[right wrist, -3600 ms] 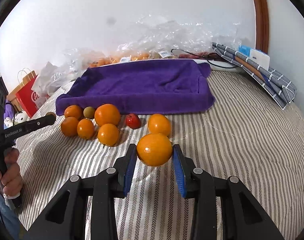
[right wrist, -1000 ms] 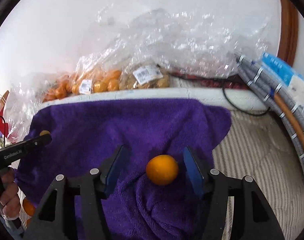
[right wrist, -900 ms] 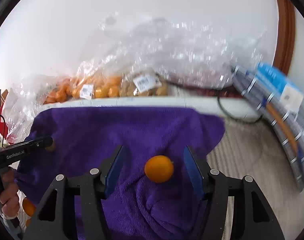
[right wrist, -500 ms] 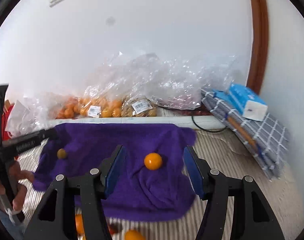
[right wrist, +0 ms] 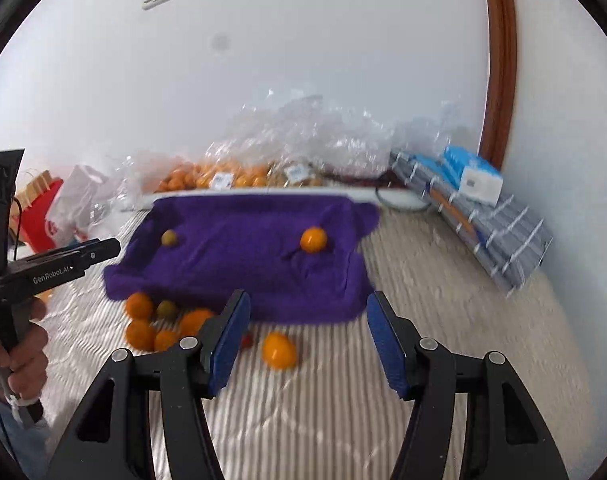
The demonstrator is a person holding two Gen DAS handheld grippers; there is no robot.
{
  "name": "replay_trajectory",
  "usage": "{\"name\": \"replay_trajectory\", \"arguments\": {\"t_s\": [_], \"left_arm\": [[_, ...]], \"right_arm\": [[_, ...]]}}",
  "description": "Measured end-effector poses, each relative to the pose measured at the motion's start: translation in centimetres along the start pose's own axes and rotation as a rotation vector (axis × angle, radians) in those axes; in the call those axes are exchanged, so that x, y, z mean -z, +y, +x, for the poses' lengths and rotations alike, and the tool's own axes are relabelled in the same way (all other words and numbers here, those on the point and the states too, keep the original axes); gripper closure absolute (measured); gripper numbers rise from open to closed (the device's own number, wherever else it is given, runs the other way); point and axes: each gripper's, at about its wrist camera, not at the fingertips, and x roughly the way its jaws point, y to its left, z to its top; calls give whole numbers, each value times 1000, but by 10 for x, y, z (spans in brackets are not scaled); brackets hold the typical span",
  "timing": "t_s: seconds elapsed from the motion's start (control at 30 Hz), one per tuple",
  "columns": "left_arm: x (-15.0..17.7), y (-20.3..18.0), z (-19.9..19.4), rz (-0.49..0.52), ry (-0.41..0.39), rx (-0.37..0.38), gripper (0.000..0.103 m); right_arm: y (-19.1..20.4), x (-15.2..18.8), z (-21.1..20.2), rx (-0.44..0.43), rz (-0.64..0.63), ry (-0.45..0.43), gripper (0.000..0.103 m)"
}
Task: Organize fruits
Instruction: 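Open the right gripper onto the towel while the left gripper releases its green fruit, then grasp another orange with the right gripper while the left gripper grasps a large mandarin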
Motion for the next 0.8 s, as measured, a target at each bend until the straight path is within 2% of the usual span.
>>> {"name": "replay_trajectory", "arguments": {"t_s": [0.23,0.33,0.43,0.6,0.8], "left_arm": [[30,12,-20,-20,-9,-20,65],[45,25,-14,-27,25,-47,65],[60,40,-4,-45,53,-61,65],[80,63,17,-101,109,-36,63],[91,70,24,-78,133,4,63]], "right_arm": [[6,31,-3,-5,-9,2,43],[6,42,8,-11,-12,8,43],[2,54,28,-41,18,55,44],[6,67,62,-48,7,120,48],[12,62,96,-45,-15,159,48]]}}
